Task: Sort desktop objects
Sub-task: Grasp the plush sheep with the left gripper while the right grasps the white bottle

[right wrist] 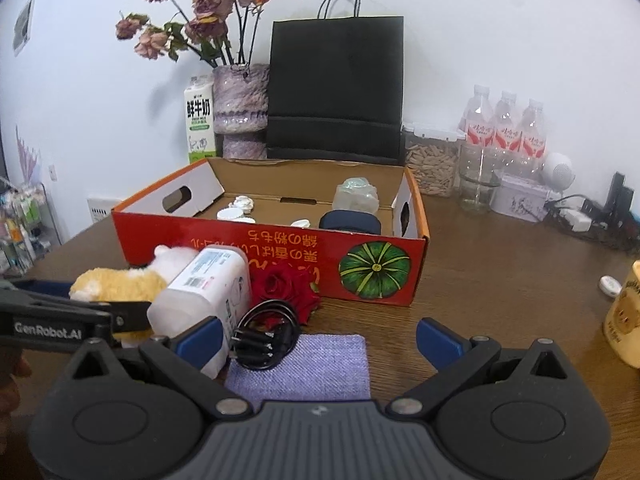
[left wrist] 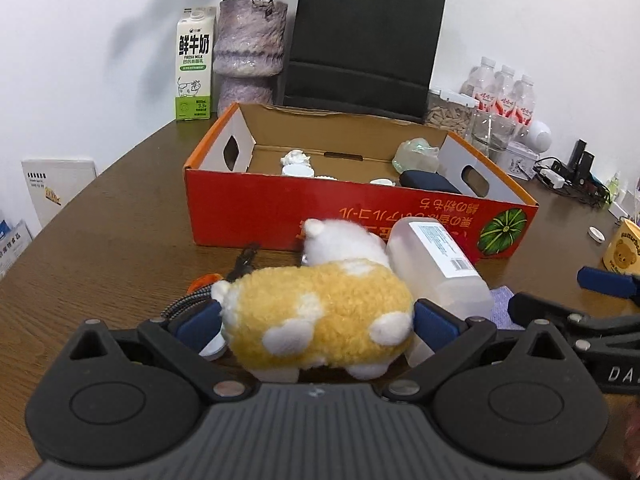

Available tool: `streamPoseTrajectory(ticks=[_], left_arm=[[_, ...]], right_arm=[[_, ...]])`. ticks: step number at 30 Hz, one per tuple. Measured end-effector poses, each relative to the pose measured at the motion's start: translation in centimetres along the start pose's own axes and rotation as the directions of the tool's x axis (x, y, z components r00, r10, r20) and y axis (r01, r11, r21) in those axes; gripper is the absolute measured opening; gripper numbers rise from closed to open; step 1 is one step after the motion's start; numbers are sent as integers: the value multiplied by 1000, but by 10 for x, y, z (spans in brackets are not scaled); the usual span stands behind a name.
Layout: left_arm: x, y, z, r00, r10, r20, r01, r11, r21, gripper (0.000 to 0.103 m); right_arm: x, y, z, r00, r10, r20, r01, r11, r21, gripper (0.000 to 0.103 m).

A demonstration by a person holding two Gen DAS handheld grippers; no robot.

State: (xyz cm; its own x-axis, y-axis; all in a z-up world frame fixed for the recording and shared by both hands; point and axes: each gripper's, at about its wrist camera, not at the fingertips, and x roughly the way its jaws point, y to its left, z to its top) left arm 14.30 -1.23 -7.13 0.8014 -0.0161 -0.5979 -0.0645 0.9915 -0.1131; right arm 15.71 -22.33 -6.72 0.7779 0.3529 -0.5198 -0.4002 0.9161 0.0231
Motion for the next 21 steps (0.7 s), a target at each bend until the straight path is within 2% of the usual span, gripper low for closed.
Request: streamPoseTrajectory(ticks=[4, 13, 21], left_arm=[[3, -3, 2, 1000, 25, 9, -25, 1000, 10, 103], [8, -22, -2, 995, 102, 17, -103, 988, 116, 103], [8, -19, -6, 996, 87, 25, -89, 990, 112, 101]], right_arm=[[5, -5, -6, 1000, 13, 0, -13, 999, 34, 103], [6, -8, -12, 1000, 25, -10, -25, 998, 64, 103], [7, -5, -12, 1000, 21, -19, -20, 998, 55, 103]])
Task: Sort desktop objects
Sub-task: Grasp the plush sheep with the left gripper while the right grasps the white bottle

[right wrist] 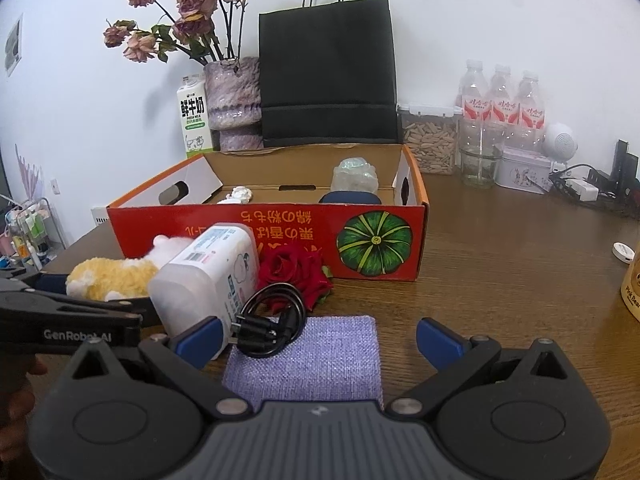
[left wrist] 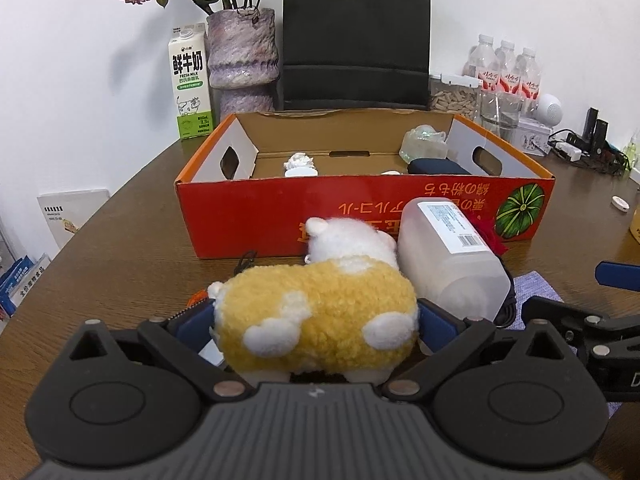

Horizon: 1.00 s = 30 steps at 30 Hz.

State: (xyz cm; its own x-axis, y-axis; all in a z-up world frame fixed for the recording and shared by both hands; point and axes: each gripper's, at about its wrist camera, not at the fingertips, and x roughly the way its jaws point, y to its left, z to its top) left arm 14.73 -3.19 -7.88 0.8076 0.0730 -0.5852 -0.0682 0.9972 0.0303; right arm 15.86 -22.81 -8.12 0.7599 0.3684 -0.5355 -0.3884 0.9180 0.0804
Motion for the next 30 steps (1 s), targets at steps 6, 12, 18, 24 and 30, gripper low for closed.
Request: streamPoseTrajectory(ticks=[6, 12, 18, 24, 30], left_arm=[[-2, 4, -2, 1000, -16, 17, 17, 1000, -15, 98], [-7, 7, -4, 999, -30, 35, 31, 999, -21, 94], [-16, 13, -4, 995, -55, 87, 59, 997, -44, 93], [-28, 28, -2, 986, -72, 150, 86, 992, -90, 93], [-32, 51, 1, 982, -60, 178, 83, 989, -124, 94]], right_arm=[[1, 1, -1, 1000, -4, -3, 4, 1000, -6, 103], [1, 2, -2, 1000, -6, 1, 6, 1000, -5, 103], [1, -1, -2, 1000, -4, 14, 4, 1000, 11, 103], [-3, 8, 3, 999, -6, 45, 6, 1000, 20, 103], [0, 41, 12, 999, 24, 44, -22, 999, -31, 103]])
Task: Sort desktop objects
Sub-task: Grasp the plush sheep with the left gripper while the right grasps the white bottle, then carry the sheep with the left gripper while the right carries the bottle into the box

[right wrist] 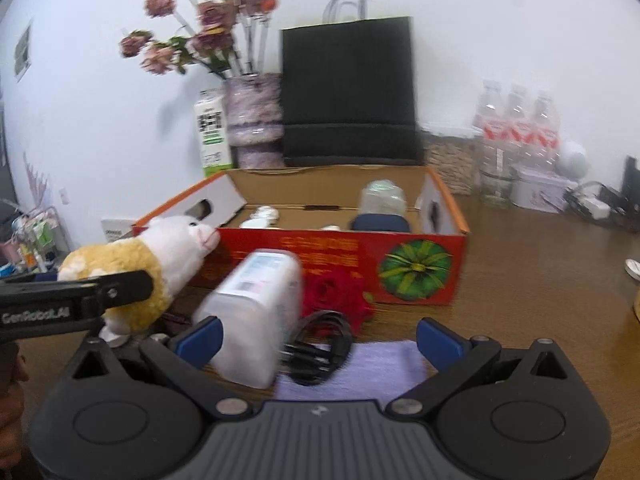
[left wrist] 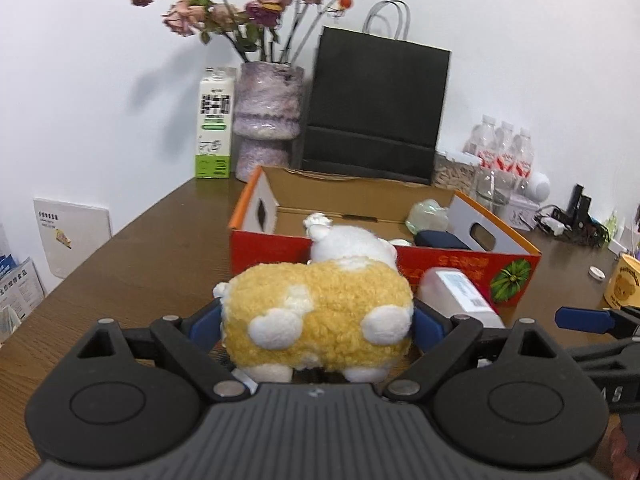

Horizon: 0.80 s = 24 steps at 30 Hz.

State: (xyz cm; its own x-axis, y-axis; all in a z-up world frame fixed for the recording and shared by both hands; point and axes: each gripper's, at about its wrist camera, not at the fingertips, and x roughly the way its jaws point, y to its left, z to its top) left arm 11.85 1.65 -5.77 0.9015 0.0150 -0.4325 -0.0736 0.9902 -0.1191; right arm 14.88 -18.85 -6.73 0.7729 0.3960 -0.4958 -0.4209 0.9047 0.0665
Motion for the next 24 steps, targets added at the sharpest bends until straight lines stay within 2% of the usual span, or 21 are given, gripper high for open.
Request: streamPoseTrajectory(ticks=[8, 11, 16, 18, 20, 22, 24], left_arm=[[-3, 29, 6, 1000, 14, 12, -13, 999, -38, 94], [-4, 34, 6, 1000, 4, 13, -4, 999, -46, 94], [-5, 37, 6, 1000, -13, 11, 14, 999, -47, 94], [-5, 37, 5, 1000, -19, 7, 19, 999, -50, 94], [-5, 36, 5, 1000, -21, 6, 21, 999, -48, 94], [-5, 35, 5, 1000, -24, 9, 24, 999, -47, 94], [-5, 34, 5, 1000, -25, 10, 26, 999, -44, 94]], right_arm=[[20, 38, 12, 999, -46, -19, 44, 996, -74, 99], [32, 44, 13, 997, -58, -42, 54, 995, -81, 91], [44, 50, 11, 995, -69, -72, 64, 995, -76, 66], [46, 50, 10, 994, -71, -84, 65, 995, -73, 61], [48, 49, 9, 993, -71, -91, 65, 996, -65, 61], [48, 48, 9, 993, -69, -92, 64, 996, -55, 51], [46, 47, 9, 994, -62, -89, 58, 997, -46, 47]])
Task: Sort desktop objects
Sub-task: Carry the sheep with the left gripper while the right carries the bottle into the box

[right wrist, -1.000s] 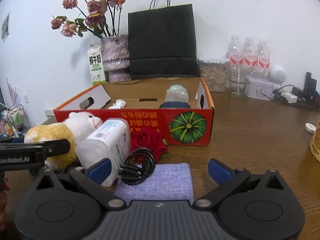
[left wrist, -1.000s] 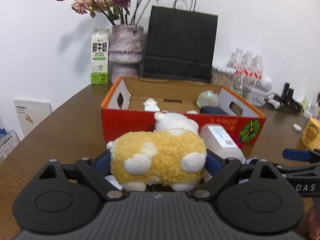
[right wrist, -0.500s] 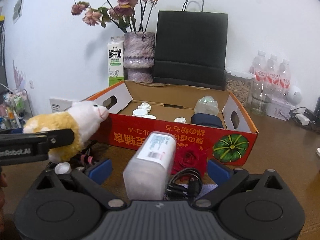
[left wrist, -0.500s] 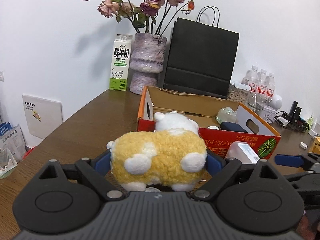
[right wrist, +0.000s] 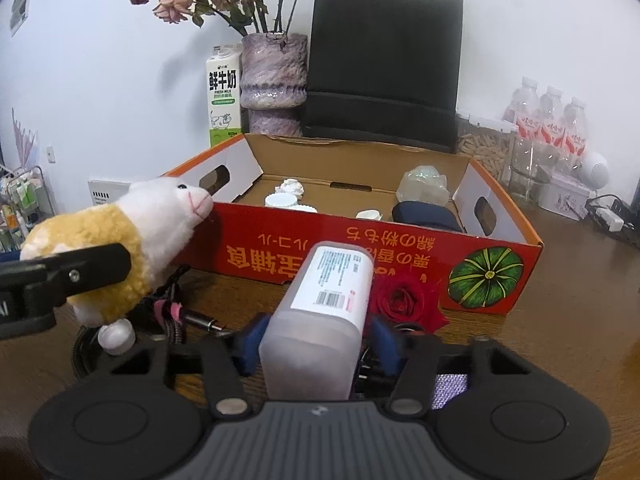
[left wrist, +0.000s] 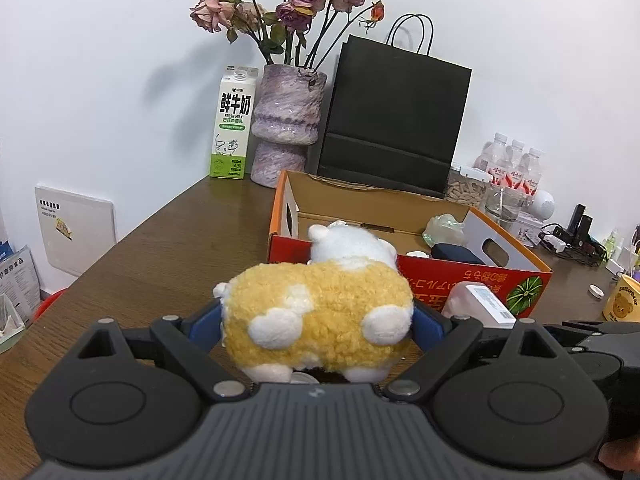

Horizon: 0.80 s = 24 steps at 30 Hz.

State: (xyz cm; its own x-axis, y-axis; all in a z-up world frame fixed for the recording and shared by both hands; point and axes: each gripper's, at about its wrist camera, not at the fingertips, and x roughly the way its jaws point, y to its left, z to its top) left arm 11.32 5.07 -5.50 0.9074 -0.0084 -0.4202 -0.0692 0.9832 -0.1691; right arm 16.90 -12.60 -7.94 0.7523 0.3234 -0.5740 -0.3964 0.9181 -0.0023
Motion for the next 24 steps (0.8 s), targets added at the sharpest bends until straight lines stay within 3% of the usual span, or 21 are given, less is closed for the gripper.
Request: streamPoseTrajectory(ticks=[6, 15, 24], left_arm=[[0, -1, 0, 1000, -17, -3, 17, 1000, -2, 94], [-9, -7, 5, 999, -43, 23, 43, 999, 3, 94], [-14, -13, 38, 996, -66, 66, 65, 998, 8, 94]], right_arm=[[-5, -3, 0, 1000, 5, 10, -5, 1000, 30, 46], [-30, -6, 8, 994, 39, 98, -42, 999, 26, 42], [-46, -18, 39, 981, 80, 175, -87, 996, 28, 42]])
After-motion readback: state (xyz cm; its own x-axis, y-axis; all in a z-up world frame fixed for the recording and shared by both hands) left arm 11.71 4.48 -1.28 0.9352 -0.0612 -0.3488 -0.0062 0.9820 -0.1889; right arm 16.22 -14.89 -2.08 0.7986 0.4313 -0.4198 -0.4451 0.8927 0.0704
